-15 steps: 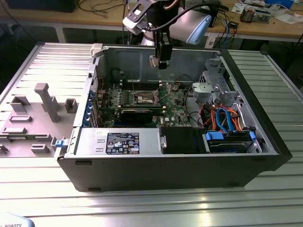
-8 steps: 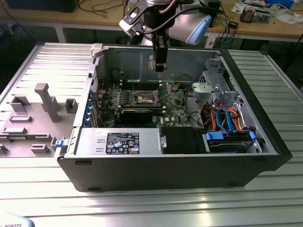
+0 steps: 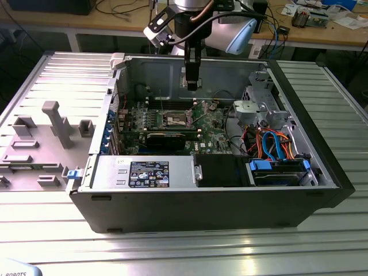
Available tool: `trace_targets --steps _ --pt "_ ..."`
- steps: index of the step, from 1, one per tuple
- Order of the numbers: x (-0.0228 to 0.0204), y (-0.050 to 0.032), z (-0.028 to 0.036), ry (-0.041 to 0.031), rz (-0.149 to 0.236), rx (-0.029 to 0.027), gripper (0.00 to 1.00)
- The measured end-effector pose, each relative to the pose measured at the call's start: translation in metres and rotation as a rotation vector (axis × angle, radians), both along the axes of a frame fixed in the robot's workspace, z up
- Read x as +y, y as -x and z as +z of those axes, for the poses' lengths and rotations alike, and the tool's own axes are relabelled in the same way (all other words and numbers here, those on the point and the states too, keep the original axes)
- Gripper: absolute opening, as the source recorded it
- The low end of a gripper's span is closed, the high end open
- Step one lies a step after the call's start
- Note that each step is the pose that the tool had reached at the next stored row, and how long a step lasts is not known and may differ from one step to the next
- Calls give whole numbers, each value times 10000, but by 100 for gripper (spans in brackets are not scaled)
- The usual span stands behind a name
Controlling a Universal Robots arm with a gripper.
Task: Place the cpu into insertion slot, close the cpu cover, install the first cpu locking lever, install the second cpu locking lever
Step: 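Place the cpu into insertion slot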
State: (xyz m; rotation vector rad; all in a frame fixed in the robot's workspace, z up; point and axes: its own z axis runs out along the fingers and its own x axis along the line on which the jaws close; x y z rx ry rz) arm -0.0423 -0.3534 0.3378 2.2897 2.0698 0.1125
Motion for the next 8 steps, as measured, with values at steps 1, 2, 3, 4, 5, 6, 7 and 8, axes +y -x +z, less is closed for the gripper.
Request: trace_targets --steps 1,2,3,4,5,6,7,8 --pt "0 0 0 -1 1 0 54" --pt "0 0 0 0 0 0 54" --pt "0 0 0 -1 0 0 54" --pt "0 0 -1 0 1 0 54" --pt "0 0 -1 0 0 0 54" --pt "0 0 -1 0 1 0 54" --pt "0 0 -1 -1 0 0 54" --pt "0 0 -2 -1 1 0 54"
